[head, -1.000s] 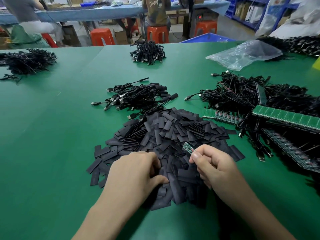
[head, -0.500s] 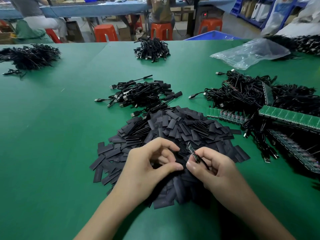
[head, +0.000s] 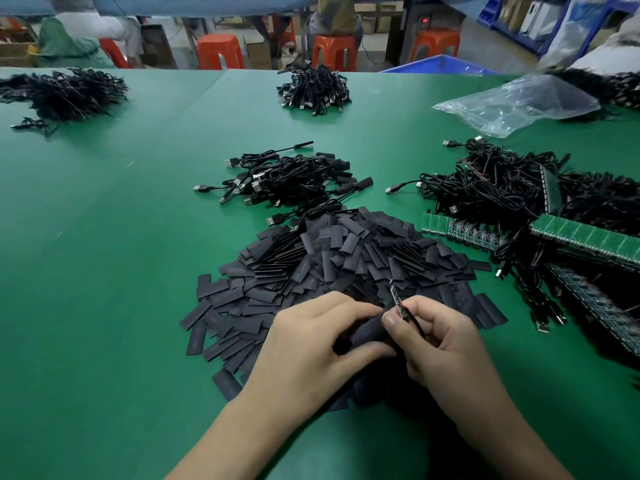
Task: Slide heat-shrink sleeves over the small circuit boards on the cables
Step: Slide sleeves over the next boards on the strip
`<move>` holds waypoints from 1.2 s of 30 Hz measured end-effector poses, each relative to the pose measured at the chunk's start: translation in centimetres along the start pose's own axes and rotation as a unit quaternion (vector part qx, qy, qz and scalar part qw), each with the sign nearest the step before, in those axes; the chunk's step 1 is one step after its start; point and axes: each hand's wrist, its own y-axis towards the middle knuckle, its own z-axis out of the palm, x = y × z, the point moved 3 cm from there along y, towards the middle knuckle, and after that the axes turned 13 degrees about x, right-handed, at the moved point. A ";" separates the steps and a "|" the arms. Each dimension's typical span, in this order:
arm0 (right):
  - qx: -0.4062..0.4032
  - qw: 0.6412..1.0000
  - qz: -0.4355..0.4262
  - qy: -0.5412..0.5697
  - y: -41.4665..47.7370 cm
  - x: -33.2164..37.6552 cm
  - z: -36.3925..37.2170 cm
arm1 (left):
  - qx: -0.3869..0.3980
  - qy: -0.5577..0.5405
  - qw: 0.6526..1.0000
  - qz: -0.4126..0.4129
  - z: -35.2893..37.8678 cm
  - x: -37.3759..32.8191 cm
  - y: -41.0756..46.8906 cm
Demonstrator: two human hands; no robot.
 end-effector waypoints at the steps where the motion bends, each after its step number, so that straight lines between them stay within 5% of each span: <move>1: 0.000 1.000 0.003 0.005 -0.1 0.1 0.1 | -0.004 0.024 1.000 0.018 0.2 0.0 0.0; 9: -0.011 0.997 0.009 0.072 -0.1 0.3 -0.3 | -0.081 -0.024 0.996 0.000 -0.8 1.5 -0.2; 16: 0.015 0.995 -0.014 -0.102 -0.3 0.8 -0.8 | -0.082 -0.057 0.995 -0.006 -1.1 2.2 -0.2; 30: 0.029 0.981 -0.018 -0.193 -0.3 0.8 -0.3 | -0.048 -0.050 0.997 0.016 -0.7 2.1 -0.3; 36: 0.063 0.971 -0.003 -0.231 -0.4 0.5 -0.5 | 0.036 0.005 0.996 0.076 -0.6 2.4 -0.3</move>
